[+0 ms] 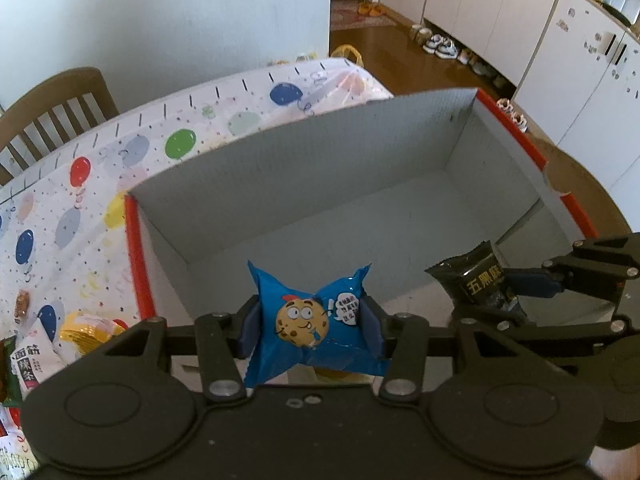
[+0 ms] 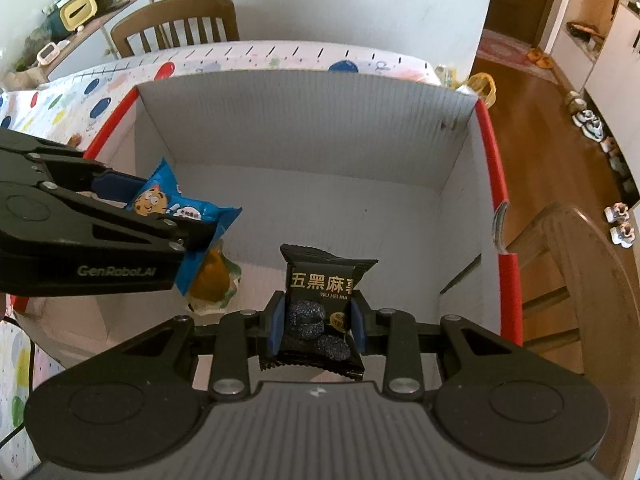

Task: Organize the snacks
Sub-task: 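Open the left tool to drop the cookie packet while the right tool releases the black packet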

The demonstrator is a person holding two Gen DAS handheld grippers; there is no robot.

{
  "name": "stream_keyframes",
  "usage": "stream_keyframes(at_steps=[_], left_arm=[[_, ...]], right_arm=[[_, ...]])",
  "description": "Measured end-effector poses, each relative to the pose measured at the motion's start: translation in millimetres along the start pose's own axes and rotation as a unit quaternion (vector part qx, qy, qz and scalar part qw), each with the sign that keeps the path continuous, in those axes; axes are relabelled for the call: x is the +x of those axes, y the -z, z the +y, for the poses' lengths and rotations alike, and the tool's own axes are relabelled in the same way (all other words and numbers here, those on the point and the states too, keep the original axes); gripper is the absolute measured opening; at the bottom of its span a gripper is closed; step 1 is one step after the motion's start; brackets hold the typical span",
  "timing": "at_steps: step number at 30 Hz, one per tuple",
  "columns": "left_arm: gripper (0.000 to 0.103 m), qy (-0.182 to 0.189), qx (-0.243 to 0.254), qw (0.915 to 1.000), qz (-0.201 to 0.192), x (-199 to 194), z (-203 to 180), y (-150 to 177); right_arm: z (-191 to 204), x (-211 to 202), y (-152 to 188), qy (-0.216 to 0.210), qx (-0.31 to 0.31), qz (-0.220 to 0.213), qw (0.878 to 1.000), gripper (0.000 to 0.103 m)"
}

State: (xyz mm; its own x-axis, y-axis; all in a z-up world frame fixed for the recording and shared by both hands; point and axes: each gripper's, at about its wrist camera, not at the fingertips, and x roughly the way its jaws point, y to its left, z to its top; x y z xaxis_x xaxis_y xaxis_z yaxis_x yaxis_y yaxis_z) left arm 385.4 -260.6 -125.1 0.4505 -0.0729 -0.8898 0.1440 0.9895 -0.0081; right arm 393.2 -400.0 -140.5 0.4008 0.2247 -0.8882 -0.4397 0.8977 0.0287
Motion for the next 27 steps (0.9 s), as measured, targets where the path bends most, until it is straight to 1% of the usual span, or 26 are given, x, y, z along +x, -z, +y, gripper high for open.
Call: stream_keyframes(at_steps=[4, 8, 11, 12, 13, 15, 18, 22, 27], left_arm=[[0.050, -0.008, -0.003, 0.9998, 0.017, 9.4, -2.0, -0.8], [0.052, -0.012, -0.009, 0.9997, 0.021, 12.2, -3.0, -1.0], [0.058, -0.018, -0.010, 0.9995, 0.024, 12.5, -4.5, -2.7], [0.064, -0.021, -0.012, 0.9995, 0.022, 12.2, -4.6, -3.3], [0.072, -0.024, -0.014, 0.9994, 0.019, 11.5, -4.5, -4.0], [0.077, -0.027, -0.011, 0.9995, 0.011, 7.2, -5.8, -3.0], [0.078, -0.028, -0.005, 0.9996, 0.002, 0.7, -7.4, -2.4], [0.082, -0.021, -0.016, 0.9996, -0.012, -10.1, -3.2, -1.1], [0.083, -0.014, -0.020, 0.9992, -0.032, -27.6, 1.4, 2.7]], right_arm=[[-1.8, 3.3, 3.2, -0.003, -0.011, 0.006, 1.000, 0.033], [-4.7, 5.3, 3.0, -0.009, -0.007, 0.009, 1.000, 0.034], [-6.6, 4.2, 2.8, -0.014, -0.005, 0.007, 1.000, 0.038], [-7.6, 3.5, 3.1, -0.015, -0.004, 0.006, 1.000, 0.043], [-8.3, 2.4, 3.5, -0.016, -0.003, 0.005, 1.000, 0.051], [-9.9, -0.6, 4.0, -0.016, -0.001, 0.001, 1.000, 0.059], [-12.8, -7.5, 5.2, -0.018, 0.003, -0.006, 1.000, 0.059], [-15.4, -20.8, 8.0, -0.022, 0.009, -0.016, 1.000, 0.060], [-15.3, -43.9, 10.3, -0.026, 0.016, -0.036, 0.999, 0.064]])
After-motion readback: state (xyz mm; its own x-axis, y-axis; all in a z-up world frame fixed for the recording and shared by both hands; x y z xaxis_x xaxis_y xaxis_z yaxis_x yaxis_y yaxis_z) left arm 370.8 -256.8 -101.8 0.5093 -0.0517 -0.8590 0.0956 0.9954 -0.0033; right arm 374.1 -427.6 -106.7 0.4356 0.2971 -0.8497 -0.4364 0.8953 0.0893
